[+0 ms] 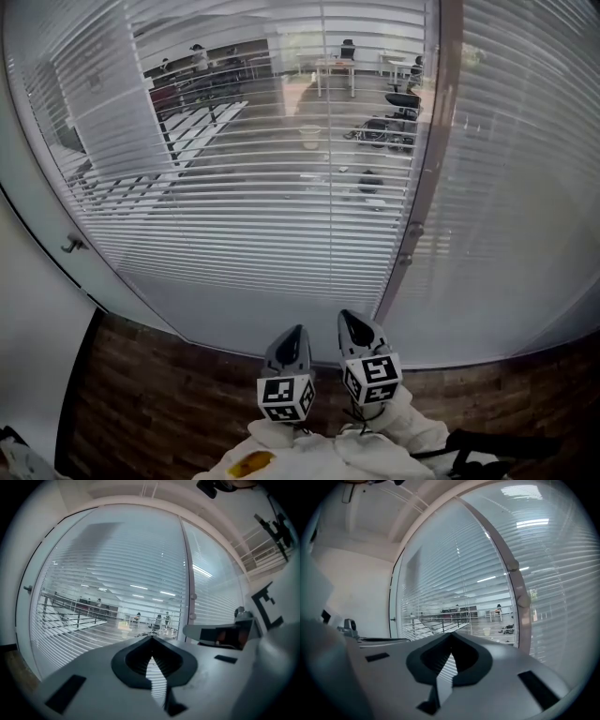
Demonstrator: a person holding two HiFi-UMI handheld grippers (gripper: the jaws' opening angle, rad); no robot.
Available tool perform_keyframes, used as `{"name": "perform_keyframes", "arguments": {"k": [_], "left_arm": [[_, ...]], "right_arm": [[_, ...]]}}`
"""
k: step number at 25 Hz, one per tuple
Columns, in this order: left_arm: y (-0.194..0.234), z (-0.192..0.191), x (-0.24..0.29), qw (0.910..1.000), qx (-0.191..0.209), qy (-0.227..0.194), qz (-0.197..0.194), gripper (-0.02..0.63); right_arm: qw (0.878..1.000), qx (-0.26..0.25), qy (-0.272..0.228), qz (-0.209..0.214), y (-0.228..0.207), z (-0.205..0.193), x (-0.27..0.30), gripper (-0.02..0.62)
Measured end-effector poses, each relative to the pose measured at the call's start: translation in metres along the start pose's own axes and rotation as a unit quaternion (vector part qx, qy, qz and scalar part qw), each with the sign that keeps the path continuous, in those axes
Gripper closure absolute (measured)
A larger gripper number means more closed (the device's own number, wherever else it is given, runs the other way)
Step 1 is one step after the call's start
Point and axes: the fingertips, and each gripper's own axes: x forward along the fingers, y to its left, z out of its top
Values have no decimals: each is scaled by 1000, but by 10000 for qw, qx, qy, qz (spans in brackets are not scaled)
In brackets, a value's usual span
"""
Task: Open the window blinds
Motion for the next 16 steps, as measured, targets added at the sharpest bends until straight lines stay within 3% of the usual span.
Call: {"name": "perform_keyframes", "arguments": {"k": [16], "left_arm": [[-4, 0, 8, 10000, 12, 39, -74, 606]], "right_arm": [[9997, -193, 73, -121, -10, -5, -2, 584]]}}
